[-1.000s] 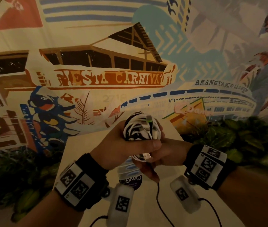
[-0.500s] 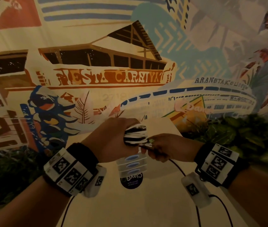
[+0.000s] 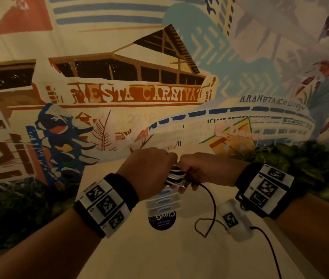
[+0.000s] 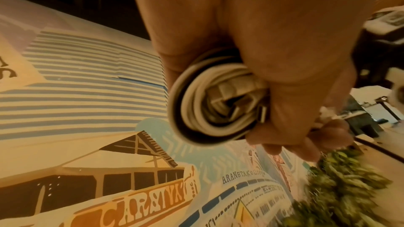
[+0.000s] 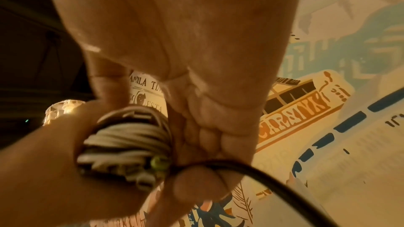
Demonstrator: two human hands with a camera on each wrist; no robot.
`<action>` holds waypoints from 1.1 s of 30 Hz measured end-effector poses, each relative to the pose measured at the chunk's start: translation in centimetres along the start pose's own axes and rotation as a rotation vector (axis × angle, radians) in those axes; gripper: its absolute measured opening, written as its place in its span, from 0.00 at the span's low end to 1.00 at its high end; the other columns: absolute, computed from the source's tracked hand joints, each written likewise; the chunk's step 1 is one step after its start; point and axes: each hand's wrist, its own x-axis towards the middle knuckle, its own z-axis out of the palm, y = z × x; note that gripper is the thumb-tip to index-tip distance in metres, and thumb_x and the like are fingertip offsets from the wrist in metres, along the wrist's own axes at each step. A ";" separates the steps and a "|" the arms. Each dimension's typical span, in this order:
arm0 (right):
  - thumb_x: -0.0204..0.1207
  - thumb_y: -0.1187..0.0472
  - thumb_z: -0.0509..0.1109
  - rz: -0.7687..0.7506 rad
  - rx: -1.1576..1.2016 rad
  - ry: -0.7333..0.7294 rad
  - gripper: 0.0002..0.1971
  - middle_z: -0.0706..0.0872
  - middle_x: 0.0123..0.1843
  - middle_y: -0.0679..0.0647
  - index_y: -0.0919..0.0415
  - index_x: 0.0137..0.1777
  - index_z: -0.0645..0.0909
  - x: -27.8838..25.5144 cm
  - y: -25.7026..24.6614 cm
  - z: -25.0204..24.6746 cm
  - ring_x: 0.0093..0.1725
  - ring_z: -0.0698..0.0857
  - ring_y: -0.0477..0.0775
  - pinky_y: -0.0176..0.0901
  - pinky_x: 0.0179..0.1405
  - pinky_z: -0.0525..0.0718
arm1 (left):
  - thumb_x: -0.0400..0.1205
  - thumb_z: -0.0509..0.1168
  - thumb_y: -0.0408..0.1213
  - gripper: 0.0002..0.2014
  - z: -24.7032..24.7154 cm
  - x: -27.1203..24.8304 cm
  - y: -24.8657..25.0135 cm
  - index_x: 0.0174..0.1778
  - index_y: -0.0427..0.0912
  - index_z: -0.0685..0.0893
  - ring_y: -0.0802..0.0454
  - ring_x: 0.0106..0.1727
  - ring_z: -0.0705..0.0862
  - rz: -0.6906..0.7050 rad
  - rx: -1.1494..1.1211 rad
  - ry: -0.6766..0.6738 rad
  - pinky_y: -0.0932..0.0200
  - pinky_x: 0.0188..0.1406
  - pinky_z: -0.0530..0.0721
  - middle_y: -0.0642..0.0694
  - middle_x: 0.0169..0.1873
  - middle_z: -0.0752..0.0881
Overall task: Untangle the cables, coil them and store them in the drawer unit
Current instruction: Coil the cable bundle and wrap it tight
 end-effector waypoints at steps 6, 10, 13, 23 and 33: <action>0.72 0.54 0.82 0.087 -0.376 0.066 0.09 0.94 0.45 0.52 0.57 0.48 0.91 0.9 -1.6 1.3 0.48 0.93 0.49 0.38 0.47 0.90 | 0.86 0.62 0.51 0.11 0.3 0.3 1.2 0.52 0.49 0.83 0.53 0.35 0.80 -0.005 0.001 -0.062 0.59 0.38 0.78 0.52 0.38 0.83; 0.71 0.60 0.81 0.133 -0.556 0.126 0.05 0.90 0.36 0.52 0.60 0.42 0.90 1.7 -1.9 2.7 0.36 0.88 0.49 0.36 0.35 0.87 | 0.86 0.60 0.48 0.11 0.4 0.2 1.5 0.45 0.47 0.84 0.54 0.32 0.76 -0.035 0.040 -0.125 0.62 0.35 0.70 0.55 0.31 0.77; 0.73 0.59 0.80 0.137 -0.547 0.147 0.08 0.89 0.39 0.54 0.64 0.48 0.90 1.8 -1.5 3.0 0.37 0.87 0.52 0.39 0.37 0.86 | 0.86 0.61 0.46 0.10 0.4 0.0 1.4 0.46 0.48 0.85 0.54 0.35 0.79 -0.065 -0.004 -0.118 0.62 0.36 0.75 0.53 0.35 0.83; 0.76 0.56 0.76 0.153 -0.547 0.126 0.13 0.91 0.43 0.54 0.60 0.58 0.90 0.9 -2.7 1.6 0.39 0.87 0.47 0.38 0.38 0.85 | 0.78 0.73 0.54 0.31 1.4 -0.7 -0.2 0.75 0.48 0.74 0.46 0.55 0.84 -0.065 0.022 0.074 0.49 0.51 0.87 0.47 0.58 0.86; 0.70 0.51 0.82 0.056 -0.635 0.176 0.08 0.92 0.35 0.48 0.54 0.41 0.90 1.3 -3.5 2.1 0.33 0.89 0.43 0.42 0.41 0.90 | 0.88 0.59 0.49 0.13 0.2 0.1 0.4 0.66 0.48 0.75 0.49 0.52 0.84 -0.069 0.086 0.019 0.55 0.49 0.83 0.49 0.55 0.86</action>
